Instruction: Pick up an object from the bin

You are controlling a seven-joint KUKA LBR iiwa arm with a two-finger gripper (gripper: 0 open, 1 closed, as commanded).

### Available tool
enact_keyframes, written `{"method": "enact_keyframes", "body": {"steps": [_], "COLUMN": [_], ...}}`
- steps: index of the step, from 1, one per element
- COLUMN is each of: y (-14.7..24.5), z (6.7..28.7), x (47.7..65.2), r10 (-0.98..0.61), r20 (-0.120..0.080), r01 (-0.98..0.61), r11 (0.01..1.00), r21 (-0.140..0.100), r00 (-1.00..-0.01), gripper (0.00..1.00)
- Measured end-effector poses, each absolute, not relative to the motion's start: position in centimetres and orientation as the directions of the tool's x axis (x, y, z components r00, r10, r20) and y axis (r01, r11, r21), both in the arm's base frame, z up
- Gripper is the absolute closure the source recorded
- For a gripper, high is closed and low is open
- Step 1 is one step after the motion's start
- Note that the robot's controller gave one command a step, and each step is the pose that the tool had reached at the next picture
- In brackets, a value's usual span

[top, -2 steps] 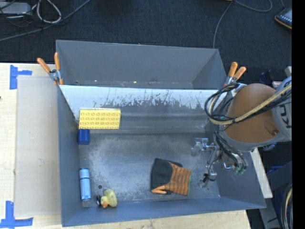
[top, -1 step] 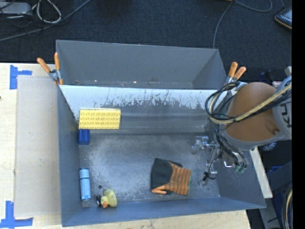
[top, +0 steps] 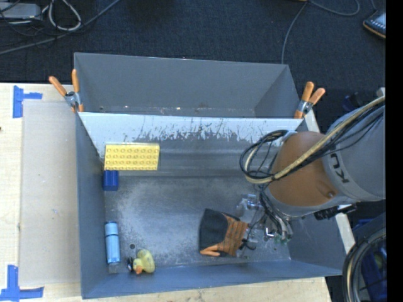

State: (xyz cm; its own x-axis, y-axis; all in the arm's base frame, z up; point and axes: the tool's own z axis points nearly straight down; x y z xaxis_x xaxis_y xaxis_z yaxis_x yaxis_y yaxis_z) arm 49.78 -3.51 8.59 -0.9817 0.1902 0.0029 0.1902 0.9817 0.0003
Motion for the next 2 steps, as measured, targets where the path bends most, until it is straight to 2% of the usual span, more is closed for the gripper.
{"method": "enact_keyframes", "body": {"steps": [1, 2], "y": [-1.7, 2.0], "z": [10.6, 9.9], "x": [49.1, 47.1], "r10": [0.106, -0.035], "r20": [0.006, 0.012], "r01": [0.106, -0.035], "r11": [0.994, 0.999], "r21": [-0.001, 0.005], "r00": [-0.994, -0.999], "gripper": [0.0, 0.0]}}
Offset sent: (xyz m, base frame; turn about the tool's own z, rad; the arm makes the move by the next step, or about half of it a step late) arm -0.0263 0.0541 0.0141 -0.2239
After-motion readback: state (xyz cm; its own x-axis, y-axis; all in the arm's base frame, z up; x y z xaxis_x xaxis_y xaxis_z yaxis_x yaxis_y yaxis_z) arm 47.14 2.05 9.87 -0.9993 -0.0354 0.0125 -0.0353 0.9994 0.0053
